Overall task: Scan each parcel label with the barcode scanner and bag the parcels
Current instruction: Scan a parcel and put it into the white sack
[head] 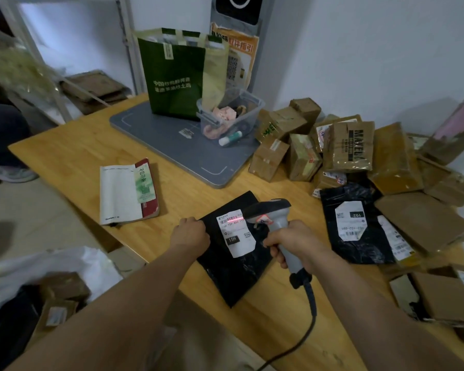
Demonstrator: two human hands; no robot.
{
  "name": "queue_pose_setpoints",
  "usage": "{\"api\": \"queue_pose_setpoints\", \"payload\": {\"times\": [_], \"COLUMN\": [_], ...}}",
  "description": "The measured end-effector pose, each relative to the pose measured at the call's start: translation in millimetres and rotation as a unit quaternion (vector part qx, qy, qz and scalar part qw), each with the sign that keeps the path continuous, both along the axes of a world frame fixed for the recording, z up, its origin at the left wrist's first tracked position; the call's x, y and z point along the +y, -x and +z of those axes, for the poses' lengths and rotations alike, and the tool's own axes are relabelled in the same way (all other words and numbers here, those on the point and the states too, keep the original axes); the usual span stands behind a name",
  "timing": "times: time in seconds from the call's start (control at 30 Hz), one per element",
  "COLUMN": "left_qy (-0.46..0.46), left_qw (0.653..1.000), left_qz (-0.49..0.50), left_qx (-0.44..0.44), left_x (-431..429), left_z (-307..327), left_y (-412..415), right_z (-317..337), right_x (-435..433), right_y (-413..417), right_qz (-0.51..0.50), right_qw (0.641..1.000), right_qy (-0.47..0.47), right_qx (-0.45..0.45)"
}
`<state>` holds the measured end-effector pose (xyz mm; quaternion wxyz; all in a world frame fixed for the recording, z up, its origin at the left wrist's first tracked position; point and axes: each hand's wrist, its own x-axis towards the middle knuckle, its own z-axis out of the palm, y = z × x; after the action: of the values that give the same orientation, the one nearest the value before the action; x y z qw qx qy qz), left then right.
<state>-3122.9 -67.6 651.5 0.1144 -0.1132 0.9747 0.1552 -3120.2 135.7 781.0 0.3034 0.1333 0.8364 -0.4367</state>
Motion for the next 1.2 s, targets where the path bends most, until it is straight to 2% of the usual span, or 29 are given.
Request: {"api": "queue_pose_setpoints", "payload": {"times": [0.43, 0.73, 0.9, 1.03, 1.1, 1.2], "left_qy": [-0.004, -0.004, 0.042, 0.104, 0.063, -0.106], "left_qw": [1.0, 0.999, 0.997, 0.993, 0.996, 0.984], "left_qz": [0.018, 0.018, 0.035, 0.041, 0.066, 0.144], "left_qx": [-0.016, -0.034, -0.062, -0.034, -0.013, 0.028], "left_x": [-8, -3, 4, 11, 10, -5], "left_z": [13, 1, -12, -18, -16, -5], "left_y": [5, 10, 7, 2, -2, -11], "right_z": [13, 8, 2, -4, -5, -7], "right_x": [-7, -5, 0, 3, 1, -13], "right_y": [6, 10, 9, 6, 6, 8], "right_qz": [0.024, 0.01, -0.007, -0.029, -0.028, -0.013], "right_qw": [0.999, 1.0, 1.0, 0.998, 0.998, 0.997], "right_qy": [-0.033, -0.009, 0.021, 0.046, 0.061, 0.074], "right_qx": [0.0, -0.003, -0.007, -0.006, -0.007, 0.002]}}
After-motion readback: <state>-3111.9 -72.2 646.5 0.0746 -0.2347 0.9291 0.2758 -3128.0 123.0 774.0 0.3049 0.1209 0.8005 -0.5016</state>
